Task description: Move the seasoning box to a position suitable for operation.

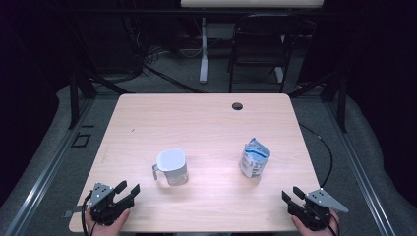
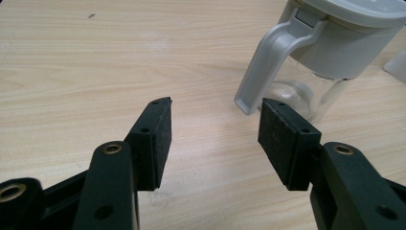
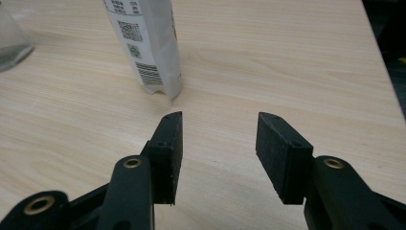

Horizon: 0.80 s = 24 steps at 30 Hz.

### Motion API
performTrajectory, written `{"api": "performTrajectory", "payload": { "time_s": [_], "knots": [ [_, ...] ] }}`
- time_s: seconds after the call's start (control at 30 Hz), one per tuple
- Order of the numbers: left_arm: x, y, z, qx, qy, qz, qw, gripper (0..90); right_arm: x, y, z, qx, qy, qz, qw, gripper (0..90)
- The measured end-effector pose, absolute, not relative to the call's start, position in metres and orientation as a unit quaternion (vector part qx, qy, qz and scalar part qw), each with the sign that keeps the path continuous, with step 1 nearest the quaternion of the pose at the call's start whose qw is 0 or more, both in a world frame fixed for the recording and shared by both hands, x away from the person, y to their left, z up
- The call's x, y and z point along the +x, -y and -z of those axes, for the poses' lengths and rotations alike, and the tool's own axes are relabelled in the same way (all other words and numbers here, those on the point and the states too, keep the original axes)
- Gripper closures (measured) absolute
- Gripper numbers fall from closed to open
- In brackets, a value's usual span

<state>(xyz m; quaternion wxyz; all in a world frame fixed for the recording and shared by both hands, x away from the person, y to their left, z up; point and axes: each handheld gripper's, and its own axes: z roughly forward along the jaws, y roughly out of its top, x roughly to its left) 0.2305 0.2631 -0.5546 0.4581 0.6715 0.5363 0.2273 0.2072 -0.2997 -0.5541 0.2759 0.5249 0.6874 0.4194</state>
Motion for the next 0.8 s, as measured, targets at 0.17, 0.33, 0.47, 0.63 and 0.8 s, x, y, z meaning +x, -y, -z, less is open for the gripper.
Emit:
{"api": "performTrajectory", "payload": {
  "time_s": [0.17,0.33,0.47,0.63,0.8],
  "knots": [
    [0.23,-0.262,0.553,0.673,-0.54,-0.234,0.448,45.0,0.204,0.297,0.557,0.511,-0.699,-0.414,0.282,51.4],
    [0.235,-0.263,0.556,0.67,-0.548,-0.215,0.452,46.9,0.208,0.292,0.56,0.496,-0.717,-0.41,0.267,48.9],
    [0.242,-0.26,0.557,0.679,-0.546,-0.209,0.444,48.8,0.217,0.288,0.555,0.496,-0.72,-0.408,0.263,47.7],
    [0.252,-0.259,0.556,0.685,-0.546,-0.205,0.438,50.8,0.233,0.285,0.551,0.493,-0.727,-0.405,0.255,47.6],
    [0.261,-0.254,0.556,0.691,-0.541,-0.201,0.434,50.5,0.246,0.284,0.555,0.503,-0.726,-0.397,0.249,47.9]
  ]
}}
